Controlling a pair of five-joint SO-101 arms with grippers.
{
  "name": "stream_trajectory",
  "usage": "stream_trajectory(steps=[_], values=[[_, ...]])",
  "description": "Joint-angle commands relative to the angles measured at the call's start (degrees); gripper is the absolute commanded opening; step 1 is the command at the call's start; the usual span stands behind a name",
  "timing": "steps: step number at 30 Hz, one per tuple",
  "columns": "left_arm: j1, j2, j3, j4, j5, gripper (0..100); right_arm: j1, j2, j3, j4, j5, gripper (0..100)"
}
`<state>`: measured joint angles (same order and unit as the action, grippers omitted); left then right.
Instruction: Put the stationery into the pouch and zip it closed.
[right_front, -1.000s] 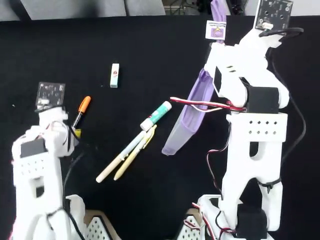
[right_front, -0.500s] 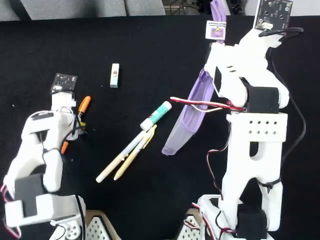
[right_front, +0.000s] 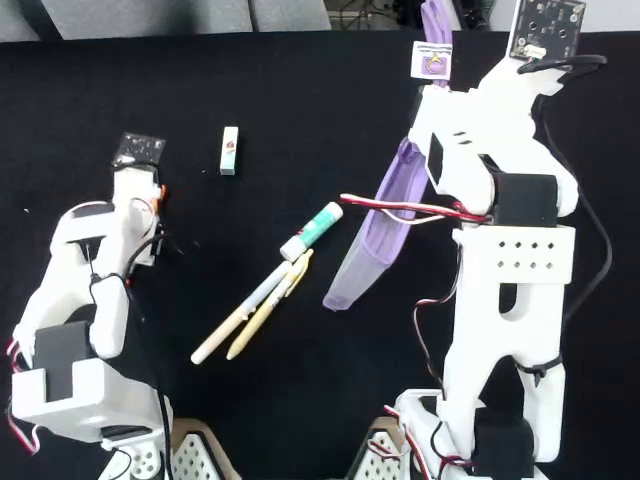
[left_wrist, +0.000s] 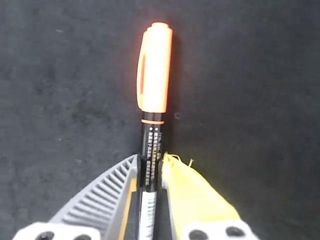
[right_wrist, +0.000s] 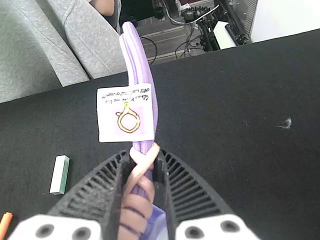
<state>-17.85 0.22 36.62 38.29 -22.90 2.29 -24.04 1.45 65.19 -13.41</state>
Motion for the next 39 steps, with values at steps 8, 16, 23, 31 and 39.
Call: stream_trajectory(steps=[8,16,23,31,39], values=[[2.51,-38.59,-4.53,-0.18,15.65,3,-4.31,-1.71,-1.27,-0.26,0.7,1.1],[19.65,-70.51,7.69,-9.49,33.76,3,-4.22,-1.71,-3.03,-0.18,3.69,1.1],[30.55,-87.91,28.53,-31.56,37.89,3,-4.04,-1.71,-1.98,-0.26,5.63,1.1],[38.55,-87.82,24.48,-37.36,37.8,3,-4.4,-1.71,5.49,-7.03,5.54,1.1],[55.34,-81.58,22.64,-37.71,30.33,3,-4.48,-1.71,7.87,-10.2,5.45,1.1]])
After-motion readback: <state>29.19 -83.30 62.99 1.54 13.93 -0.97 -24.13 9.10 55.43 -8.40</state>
